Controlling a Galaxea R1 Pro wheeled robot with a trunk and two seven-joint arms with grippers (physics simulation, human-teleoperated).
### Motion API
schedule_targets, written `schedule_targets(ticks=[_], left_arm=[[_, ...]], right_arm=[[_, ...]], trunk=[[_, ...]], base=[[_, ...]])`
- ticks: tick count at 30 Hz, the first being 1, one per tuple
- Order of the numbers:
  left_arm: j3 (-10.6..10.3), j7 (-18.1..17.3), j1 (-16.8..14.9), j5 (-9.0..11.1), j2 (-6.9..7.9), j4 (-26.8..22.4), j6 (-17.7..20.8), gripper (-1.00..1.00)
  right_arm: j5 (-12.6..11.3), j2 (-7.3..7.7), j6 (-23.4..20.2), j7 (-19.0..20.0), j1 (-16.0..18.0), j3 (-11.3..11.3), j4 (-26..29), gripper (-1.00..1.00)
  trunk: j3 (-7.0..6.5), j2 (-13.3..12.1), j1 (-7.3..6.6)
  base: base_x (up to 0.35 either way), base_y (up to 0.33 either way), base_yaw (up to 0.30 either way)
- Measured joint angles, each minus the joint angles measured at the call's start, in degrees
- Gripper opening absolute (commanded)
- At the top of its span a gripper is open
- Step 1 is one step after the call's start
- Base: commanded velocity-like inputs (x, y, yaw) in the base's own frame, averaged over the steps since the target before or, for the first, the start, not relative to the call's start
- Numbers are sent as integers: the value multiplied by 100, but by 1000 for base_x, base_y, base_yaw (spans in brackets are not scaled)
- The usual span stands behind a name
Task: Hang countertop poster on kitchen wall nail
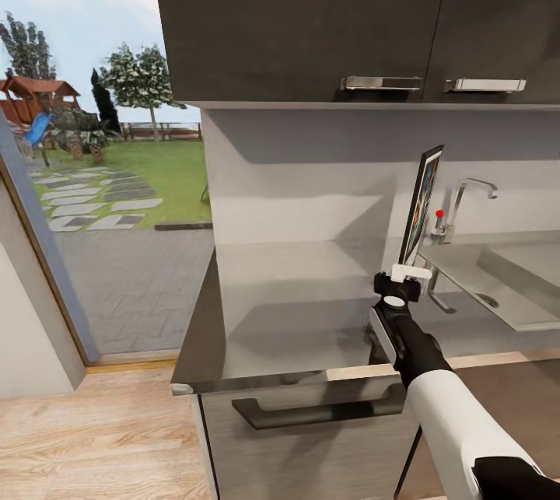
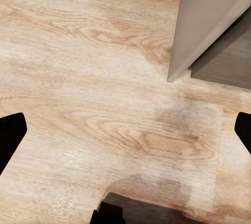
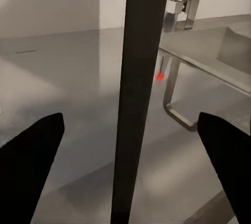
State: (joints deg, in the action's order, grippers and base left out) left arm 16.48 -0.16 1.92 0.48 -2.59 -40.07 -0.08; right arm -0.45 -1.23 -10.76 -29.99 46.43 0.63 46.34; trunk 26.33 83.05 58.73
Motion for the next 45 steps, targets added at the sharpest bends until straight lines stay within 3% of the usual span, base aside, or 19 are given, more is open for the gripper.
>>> schedule_targets(ticks=[26, 27, 36, 45], left_arm=[[0, 0, 0, 0, 0, 0, 0, 100], [0, -7, 0, 0, 0, 0, 0, 100], [0, -8, 0, 0, 0, 0, 0, 100], [1, -8, 0, 0, -1, -1, 0, 100]], right_arm=[[1, 0, -8, -15, 3, 1, 49, -100], [30, -2, -30, -39, -2, -3, 284, -100], [0, -1, -33, -41, -11, -7, 315, -100], [0, 0, -41, -40, -15, -8, 310, -100]], trunk=[[0, 0, 0], [-1, 1, 0], [0, 0, 0], [0, -1, 3]], base=[[0, 0, 0], [0, 0, 0], [-6, 0, 0], [-256, 0, 0]])
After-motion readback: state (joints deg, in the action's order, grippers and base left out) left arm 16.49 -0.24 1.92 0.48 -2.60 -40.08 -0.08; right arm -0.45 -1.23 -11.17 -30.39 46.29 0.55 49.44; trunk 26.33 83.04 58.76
